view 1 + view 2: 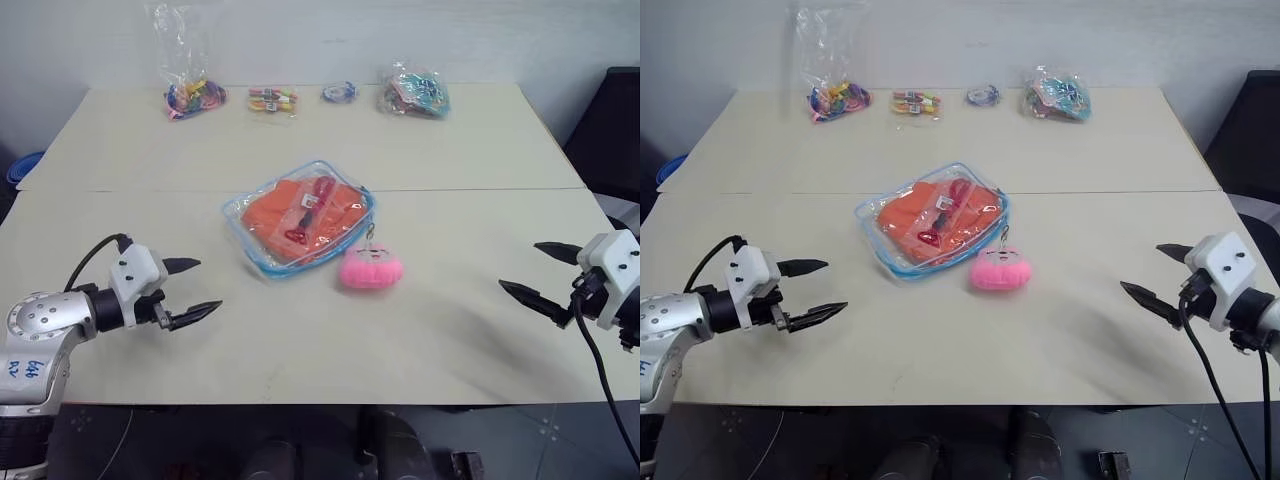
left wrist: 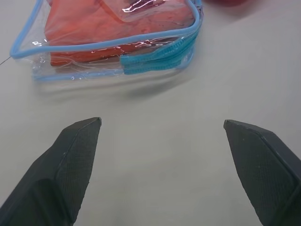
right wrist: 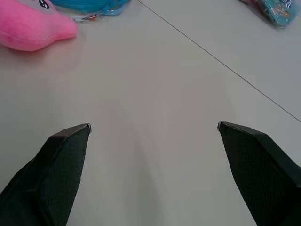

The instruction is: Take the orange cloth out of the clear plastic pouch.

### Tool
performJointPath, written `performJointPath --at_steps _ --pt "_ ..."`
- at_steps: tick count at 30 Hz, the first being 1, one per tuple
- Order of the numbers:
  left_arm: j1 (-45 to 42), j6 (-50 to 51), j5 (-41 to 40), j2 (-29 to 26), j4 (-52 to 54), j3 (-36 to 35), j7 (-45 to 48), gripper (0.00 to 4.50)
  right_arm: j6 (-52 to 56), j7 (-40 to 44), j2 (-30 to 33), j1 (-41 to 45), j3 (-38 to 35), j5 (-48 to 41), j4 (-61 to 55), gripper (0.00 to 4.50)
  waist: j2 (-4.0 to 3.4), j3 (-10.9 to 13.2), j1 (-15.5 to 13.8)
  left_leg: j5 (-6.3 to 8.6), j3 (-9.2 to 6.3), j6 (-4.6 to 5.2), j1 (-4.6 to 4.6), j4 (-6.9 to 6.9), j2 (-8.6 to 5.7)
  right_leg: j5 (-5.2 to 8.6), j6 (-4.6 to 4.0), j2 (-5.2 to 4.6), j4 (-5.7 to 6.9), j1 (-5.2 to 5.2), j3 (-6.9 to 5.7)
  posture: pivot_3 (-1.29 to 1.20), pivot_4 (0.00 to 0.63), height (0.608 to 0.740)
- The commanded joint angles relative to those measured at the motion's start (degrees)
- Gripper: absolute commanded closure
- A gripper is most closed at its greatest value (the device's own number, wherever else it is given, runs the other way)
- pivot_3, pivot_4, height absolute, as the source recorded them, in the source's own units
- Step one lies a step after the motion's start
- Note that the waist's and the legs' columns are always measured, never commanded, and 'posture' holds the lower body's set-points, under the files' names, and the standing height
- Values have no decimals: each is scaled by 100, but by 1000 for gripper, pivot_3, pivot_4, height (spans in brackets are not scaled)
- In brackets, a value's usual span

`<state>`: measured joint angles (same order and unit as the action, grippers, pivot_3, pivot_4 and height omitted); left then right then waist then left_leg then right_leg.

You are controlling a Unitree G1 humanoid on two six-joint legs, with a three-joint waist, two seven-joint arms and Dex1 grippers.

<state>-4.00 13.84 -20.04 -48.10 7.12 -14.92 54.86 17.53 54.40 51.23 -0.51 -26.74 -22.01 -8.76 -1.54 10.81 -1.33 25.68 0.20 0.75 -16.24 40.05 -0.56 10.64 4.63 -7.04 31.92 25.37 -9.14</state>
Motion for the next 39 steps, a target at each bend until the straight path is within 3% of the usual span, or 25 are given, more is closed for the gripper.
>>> performJointPath --at_steps 1,29,33,36,39 --pt "14 -31 -49 -19 142 -196 -94 65 -82 16 103 88 -141 -81 -100 11 0 0 -1 0 1 0 0 0 1 0 0 1 0 0 0 0 150 740" --pt "453 426 -193 29 519 -434 -389 65 284 -8 9 144 -15 -234 -235 11 0 0 -1 12 27 -18 5 5 34 -4 -20 44 0 10 15 0 150 740" --pt "113 1250 -602 196 856 -406 -813 65 418 -186 0 159 33 -213 -458 11 1 -1 -8 12 27 -18 5 7 34 -4 -20 43 2 10 17 0 150 740" --pt "-878 2460 -1339 449 1254 -141 -1296 65 910 -400 -106 199 45 -623 -1190 11 4 -1 -34 12 24 -18 3 14 33 -5 -20 42 8 10 17 0 150 740" --pt "-1932 3358 -1395 664 1470 406 -1819 65 1377 -745 -206 309 125 -994 -1949 11 7 -3 -25 12 25 -18 3 21 31 -7 -19 42 13 9 21 0 150 740"
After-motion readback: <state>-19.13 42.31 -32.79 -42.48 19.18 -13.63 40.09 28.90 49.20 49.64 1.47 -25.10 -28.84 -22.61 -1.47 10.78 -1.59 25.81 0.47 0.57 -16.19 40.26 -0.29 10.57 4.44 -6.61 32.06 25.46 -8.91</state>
